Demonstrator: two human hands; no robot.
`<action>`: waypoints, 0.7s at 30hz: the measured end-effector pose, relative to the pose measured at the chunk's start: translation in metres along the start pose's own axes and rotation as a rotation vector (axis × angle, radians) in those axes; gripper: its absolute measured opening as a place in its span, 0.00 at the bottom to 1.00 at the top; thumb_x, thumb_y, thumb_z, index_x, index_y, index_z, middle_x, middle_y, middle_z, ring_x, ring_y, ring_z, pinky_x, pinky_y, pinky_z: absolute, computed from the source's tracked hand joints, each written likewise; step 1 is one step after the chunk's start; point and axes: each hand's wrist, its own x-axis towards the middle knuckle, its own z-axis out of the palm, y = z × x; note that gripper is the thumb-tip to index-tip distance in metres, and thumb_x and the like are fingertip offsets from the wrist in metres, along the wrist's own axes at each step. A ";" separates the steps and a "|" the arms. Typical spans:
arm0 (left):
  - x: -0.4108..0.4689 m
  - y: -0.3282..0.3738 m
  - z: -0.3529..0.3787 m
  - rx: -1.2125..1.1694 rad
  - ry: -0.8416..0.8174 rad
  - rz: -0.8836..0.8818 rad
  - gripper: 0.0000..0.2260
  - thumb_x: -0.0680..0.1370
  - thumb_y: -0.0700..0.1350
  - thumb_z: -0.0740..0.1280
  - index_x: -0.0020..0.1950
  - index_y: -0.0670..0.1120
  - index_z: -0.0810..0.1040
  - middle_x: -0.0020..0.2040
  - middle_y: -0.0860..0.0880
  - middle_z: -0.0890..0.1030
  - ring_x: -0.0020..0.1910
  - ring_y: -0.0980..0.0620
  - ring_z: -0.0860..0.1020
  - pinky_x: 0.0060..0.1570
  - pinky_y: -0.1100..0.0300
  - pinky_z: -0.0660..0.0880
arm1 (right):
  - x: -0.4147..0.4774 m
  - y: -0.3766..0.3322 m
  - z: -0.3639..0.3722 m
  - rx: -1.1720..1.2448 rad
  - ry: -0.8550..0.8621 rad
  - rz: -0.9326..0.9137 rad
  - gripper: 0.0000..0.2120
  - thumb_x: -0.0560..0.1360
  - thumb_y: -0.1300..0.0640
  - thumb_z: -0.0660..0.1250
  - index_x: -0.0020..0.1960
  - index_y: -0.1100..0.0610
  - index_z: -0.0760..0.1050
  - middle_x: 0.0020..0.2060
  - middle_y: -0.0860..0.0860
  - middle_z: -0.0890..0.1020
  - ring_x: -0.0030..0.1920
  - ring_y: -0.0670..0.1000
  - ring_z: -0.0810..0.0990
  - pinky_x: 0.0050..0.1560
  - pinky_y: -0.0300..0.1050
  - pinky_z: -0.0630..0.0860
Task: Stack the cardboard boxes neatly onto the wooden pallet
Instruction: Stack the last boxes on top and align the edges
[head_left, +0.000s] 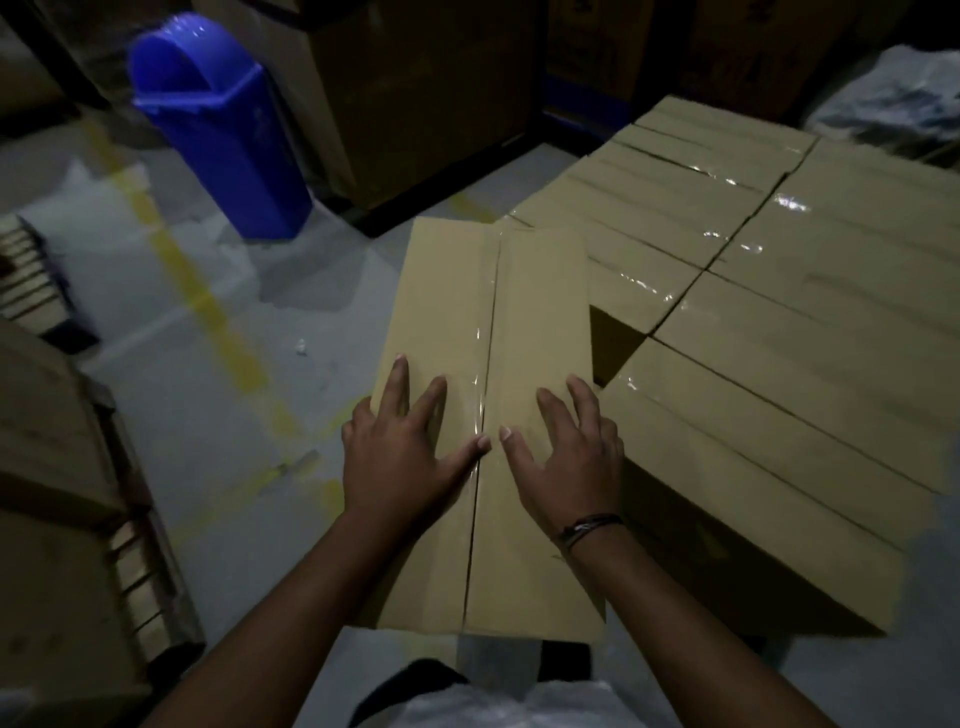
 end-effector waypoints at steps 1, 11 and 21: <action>0.016 0.000 -0.001 0.002 0.007 -0.004 0.40 0.70 0.80 0.57 0.77 0.63 0.63 0.83 0.53 0.51 0.73 0.36 0.66 0.68 0.41 0.66 | 0.016 -0.003 0.000 -0.003 0.003 -0.017 0.31 0.76 0.32 0.59 0.75 0.43 0.65 0.79 0.47 0.56 0.73 0.55 0.63 0.72 0.59 0.65; 0.211 -0.015 0.002 -0.008 0.027 0.179 0.41 0.71 0.80 0.54 0.79 0.62 0.61 0.83 0.52 0.51 0.75 0.36 0.63 0.70 0.39 0.63 | 0.178 -0.046 0.028 -0.016 0.152 0.087 0.29 0.75 0.33 0.62 0.72 0.43 0.69 0.78 0.46 0.59 0.70 0.57 0.67 0.67 0.54 0.69; 0.410 -0.048 -0.008 -0.040 -0.010 0.590 0.41 0.70 0.81 0.54 0.78 0.62 0.63 0.83 0.49 0.54 0.72 0.34 0.66 0.68 0.39 0.65 | 0.298 -0.125 0.070 -0.014 0.406 0.394 0.30 0.74 0.31 0.61 0.73 0.42 0.67 0.77 0.46 0.58 0.72 0.57 0.65 0.69 0.60 0.69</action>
